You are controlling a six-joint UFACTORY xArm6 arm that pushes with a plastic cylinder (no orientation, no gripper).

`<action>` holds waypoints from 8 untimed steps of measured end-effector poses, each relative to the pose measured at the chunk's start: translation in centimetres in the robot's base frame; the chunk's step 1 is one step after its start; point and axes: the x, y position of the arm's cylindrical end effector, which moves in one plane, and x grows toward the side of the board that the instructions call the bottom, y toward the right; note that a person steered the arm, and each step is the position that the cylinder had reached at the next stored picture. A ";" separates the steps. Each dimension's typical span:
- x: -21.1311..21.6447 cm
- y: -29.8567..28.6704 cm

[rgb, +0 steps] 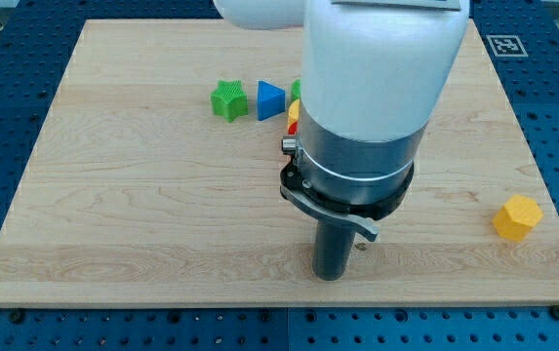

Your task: Push blue cube towards bottom right of the red star

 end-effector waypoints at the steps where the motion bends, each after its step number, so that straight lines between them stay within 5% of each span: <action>1: -0.1 0.0; 8: -2.7 1.9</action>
